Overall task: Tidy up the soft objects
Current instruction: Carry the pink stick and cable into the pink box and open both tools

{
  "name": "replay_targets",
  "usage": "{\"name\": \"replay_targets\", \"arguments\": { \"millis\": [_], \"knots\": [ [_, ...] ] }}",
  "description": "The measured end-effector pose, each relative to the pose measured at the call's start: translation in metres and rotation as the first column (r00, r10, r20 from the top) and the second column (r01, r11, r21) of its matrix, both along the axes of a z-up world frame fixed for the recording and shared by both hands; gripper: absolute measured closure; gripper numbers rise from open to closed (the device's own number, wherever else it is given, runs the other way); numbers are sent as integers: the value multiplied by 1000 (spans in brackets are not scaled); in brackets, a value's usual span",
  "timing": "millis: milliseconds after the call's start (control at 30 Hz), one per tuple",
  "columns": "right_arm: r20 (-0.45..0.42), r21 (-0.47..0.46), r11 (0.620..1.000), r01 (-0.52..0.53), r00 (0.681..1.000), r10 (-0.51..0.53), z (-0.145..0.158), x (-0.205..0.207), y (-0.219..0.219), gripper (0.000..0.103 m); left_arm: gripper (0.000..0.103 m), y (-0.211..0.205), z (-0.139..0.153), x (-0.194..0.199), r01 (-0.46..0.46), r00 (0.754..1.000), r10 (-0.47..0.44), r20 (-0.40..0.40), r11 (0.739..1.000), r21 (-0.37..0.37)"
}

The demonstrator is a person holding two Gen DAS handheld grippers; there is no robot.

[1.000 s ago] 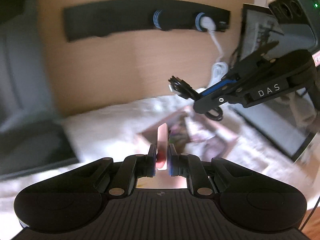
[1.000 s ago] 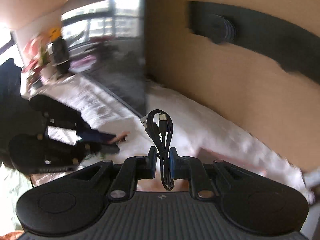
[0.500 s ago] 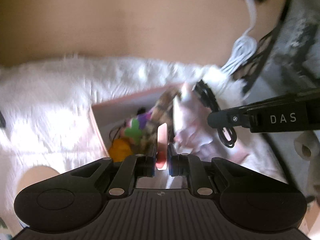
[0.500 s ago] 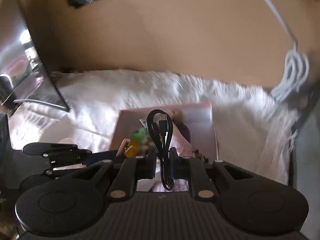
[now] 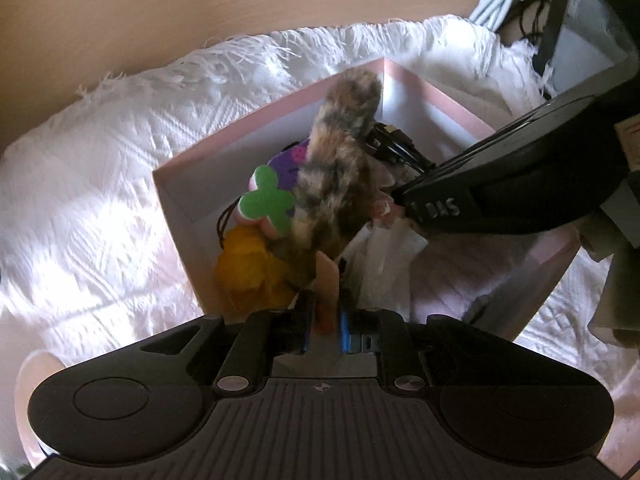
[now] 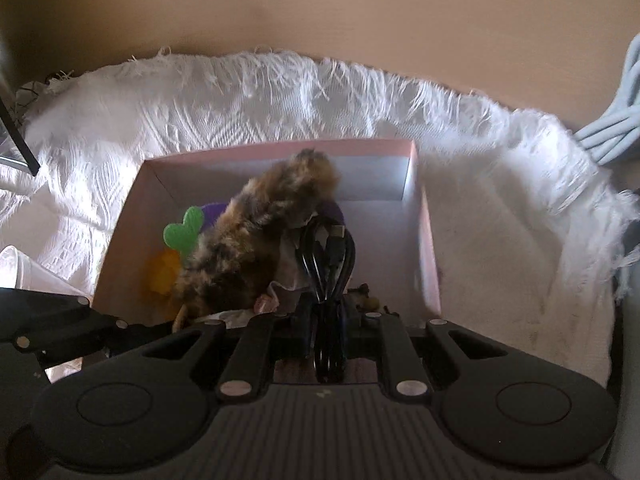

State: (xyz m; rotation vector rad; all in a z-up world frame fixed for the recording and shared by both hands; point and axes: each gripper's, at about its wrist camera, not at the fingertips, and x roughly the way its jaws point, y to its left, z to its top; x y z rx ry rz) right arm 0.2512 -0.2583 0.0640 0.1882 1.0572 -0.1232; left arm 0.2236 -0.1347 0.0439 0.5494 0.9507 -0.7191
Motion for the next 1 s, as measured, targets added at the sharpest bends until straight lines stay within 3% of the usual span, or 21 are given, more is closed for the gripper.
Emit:
{"name": "replay_targets", "arguments": {
  "millis": [233,367,567,633,733,833,1000],
  "knots": [
    [20,12,1000,-5,1000,5,5,-4,-3,89,85,-3,-1,4,11,1000,-11,3,1000,-9],
    [72,18,1000,8,997,-9,21,-11,-9,73,84,5,7,5,-1,1000,1,-3,998,-69],
    [181,44,999,-11,983,3,49,-15,-10,72,84,17,29,1,-42,998,50,30,976,-213],
    [201,59,998,-28,979,16,52,-6,-8,72,84,14,27,0,-26,1000,28,11,978,-205],
    [153,83,995,-63,987,50,42,16,-7,72,84,2,17,-6,27,1000,-27,6,986,-163],
    [81,80,996,-36,996,29,24,23,-11,72,84,-1,10,-4,21,1000,-23,-10,989,-145],
    [141,61,998,16,990,-25,46,-5,-12,65,84,13,28,-7,-19,999,25,28,978,-208]
  ]
}}
